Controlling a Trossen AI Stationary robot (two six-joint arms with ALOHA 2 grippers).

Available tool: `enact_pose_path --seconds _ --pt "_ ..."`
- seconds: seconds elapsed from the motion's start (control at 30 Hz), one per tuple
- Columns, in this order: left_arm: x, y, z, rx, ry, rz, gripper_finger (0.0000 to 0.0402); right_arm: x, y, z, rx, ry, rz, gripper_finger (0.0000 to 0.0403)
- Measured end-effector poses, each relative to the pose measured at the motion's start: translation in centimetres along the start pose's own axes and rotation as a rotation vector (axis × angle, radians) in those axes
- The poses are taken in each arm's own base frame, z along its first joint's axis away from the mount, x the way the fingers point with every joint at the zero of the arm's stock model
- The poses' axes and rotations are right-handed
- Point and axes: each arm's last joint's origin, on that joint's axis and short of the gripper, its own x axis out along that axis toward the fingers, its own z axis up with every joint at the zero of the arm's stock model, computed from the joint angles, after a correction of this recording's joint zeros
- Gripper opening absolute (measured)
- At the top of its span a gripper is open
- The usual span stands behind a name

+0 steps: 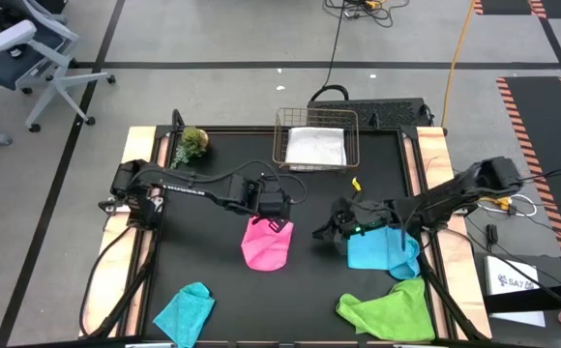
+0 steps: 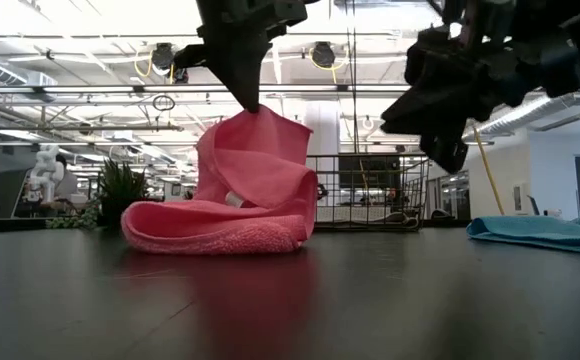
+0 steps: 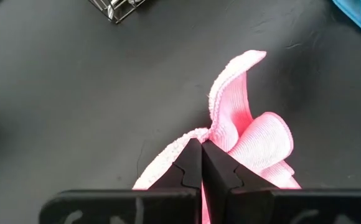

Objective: Fold microfiber towels
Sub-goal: Fold the pink towel

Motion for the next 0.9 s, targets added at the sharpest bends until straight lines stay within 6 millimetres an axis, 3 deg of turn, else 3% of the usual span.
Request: enact_pose_path --seconds 0.23,0.53,0.9 --pt "0.0 0.0 0.1 -0.014 -0.005 -0.006 0.0001 3.8 -1.0 -1.2 0.043 0.030 -0.020 0.0097" --pt "0.0 -0.1 0.0 -0.024 -0.003 -0.010 0.0002 7.9 -1.0 -1.2 0.015 0.009 -0.003 0.0158" --pt "-0.1 -0.3 -0.1 -0.019 -0.004 -0.014 0.0002 8.4 -2.4 0.8 -0.046 -0.061 -0.037 0.0164"
